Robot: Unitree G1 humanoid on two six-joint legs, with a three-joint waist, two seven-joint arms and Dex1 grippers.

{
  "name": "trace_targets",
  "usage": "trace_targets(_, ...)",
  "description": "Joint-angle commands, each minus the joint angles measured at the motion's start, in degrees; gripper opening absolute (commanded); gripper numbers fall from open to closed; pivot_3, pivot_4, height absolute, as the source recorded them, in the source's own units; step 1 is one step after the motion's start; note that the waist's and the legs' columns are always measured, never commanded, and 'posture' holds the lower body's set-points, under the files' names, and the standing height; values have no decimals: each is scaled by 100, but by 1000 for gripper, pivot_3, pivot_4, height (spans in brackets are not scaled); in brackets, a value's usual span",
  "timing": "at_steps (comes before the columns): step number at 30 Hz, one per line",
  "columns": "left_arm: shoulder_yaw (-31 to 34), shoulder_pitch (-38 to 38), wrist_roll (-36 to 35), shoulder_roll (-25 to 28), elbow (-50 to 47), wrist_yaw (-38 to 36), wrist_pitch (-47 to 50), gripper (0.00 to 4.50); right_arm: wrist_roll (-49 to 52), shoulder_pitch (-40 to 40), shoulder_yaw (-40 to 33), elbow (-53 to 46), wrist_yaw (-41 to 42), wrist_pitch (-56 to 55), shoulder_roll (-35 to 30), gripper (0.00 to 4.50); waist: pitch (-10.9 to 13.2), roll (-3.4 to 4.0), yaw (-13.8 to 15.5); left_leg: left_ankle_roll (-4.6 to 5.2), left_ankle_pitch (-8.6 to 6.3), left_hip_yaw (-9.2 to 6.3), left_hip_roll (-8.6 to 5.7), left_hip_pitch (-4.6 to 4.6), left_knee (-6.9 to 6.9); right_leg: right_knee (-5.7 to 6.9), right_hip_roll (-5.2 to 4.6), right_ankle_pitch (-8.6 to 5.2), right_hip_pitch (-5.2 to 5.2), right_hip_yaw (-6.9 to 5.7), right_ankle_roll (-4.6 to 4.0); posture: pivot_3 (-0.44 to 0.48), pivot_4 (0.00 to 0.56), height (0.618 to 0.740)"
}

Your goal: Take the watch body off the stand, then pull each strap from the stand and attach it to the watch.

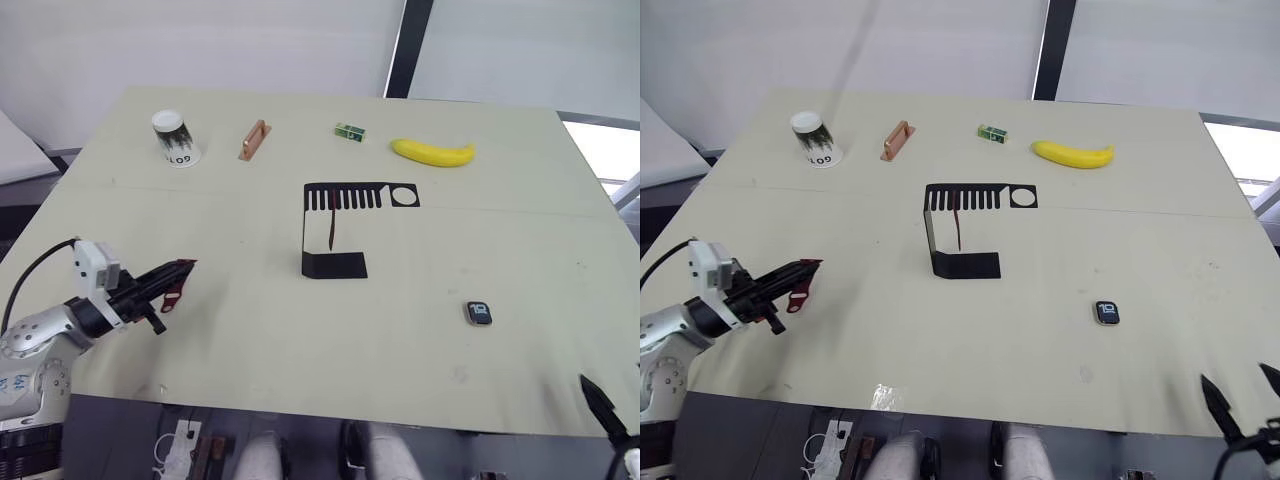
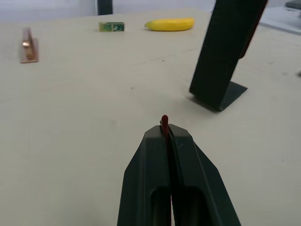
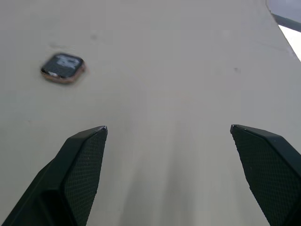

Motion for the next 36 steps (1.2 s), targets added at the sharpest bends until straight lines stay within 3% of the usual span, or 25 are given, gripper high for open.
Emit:
trace_targets(1,-292,-117,-265,160,-692,-233,317,0,169,-62,374,-1136,-949,1093,62,4447,-1,3,5,-6,3,-1,0,0,0,1,0,0,0,0,0,0,150,740)
trace_targets(8,-809,-510,-434,97,-1302,-357,613,0,-282,-453,1521,-2284,-2181,2355,363,4447,-2,4,-4,-8,5,0,-3,-2,1,5,0,0,-2,0,0,0,150,740)
trace_targets(16,-1380,-841,-604,41,-1777,-501,948,0,-806,-1248,2443,-2313,-3133,3418,707,4447,-3,3,-3,-11,11,0,-3,-4,7,7,8,0,-3,-1,0,0,150,740)
trace_targets(21,-1514,-856,-706,17,-1981,-523,1100,0,-1133,-1620,2548,-2165,-3510,3672,860,4447,-3,3,-1,-11,14,0,-4,-5,11,9,10,-1,-4,0,0,0,150,740)
trace_targets(36,-1591,-748,-677,-22,-2058,-526,1111,0,-1068,-2099,2416,-1530,-3225,3998,781,4447,-4,1,-9,-9,17,-1,-4,-5,13,9,15,-1,-4,1,1,0,150,740)
